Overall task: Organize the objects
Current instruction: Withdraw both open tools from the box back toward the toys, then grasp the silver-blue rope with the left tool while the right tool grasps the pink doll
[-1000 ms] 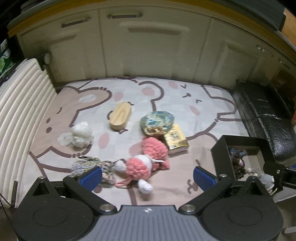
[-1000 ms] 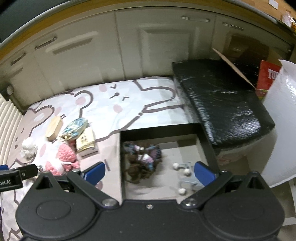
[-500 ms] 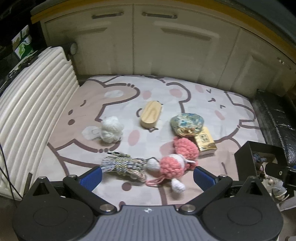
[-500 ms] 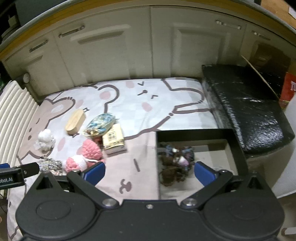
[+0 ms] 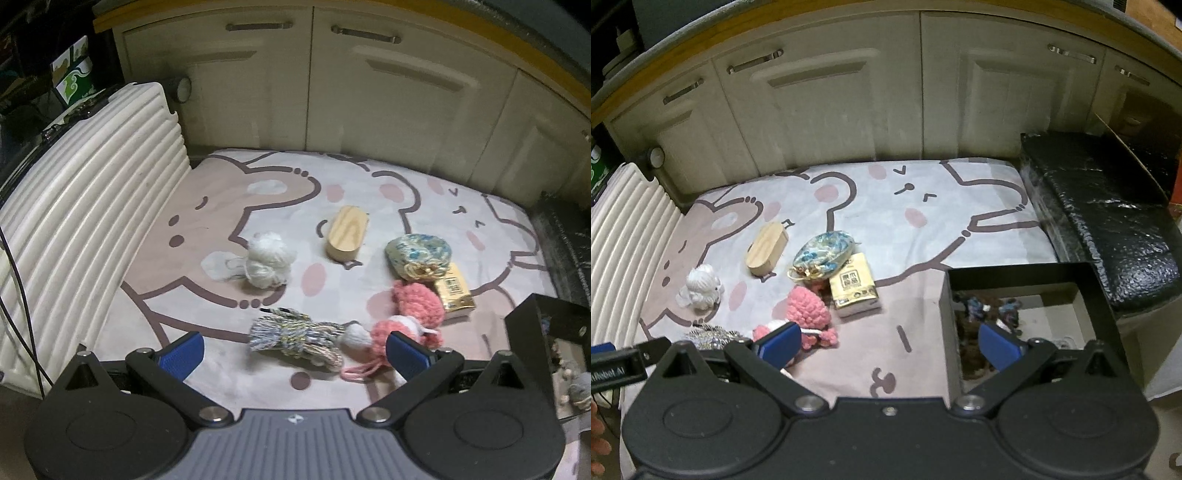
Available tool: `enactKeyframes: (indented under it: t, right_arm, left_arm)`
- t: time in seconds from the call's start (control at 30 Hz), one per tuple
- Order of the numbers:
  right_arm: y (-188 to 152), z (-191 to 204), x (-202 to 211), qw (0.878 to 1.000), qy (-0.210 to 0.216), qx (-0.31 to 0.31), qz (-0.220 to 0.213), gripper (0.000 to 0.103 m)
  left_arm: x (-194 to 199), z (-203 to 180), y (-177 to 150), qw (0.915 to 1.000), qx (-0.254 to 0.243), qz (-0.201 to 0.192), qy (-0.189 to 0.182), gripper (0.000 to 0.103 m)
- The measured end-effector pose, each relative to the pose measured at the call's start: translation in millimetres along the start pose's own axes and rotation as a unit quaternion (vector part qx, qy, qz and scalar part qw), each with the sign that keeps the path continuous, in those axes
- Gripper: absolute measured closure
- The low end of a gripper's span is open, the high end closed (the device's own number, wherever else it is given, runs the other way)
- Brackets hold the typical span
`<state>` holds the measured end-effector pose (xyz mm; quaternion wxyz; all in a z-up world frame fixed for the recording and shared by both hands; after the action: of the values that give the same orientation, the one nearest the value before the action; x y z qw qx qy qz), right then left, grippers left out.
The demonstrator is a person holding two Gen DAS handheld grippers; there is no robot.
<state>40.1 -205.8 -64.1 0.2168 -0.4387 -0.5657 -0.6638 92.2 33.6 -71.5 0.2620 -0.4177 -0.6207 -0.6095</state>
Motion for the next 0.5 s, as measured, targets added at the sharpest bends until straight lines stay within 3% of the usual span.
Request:
enactKeyframes:
  t: [0.27, 0.5]
  right_arm:
    - [4.3, 24.6, -18.0, 0.999, 0.045, -0.016, 0.014, 0.0]
    - [9.5, 46.7, -48.6, 0.994, 0.076, -0.051, 0.063, 0.0]
  left_arm:
    - [-21.4, 20.4, 1.5, 0.9999, -0.003, 0.015, 0.0, 0.0]
    - [-38.3, 34.0, 7.9, 0.9998, 0.001, 0.012, -0.016, 0.0]
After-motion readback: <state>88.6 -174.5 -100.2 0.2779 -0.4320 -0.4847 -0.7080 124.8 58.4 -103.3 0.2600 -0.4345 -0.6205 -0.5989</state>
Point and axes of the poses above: each gripper's, at about its wrist camera, not at the fingertips, and x roughly against the way its jaws point, z to its left, y to its top, the point moved 4 cm from there along -x, roughly the way its jaws point, and after that the axes turned 8 degrees about -y, right-handed, at the moved point
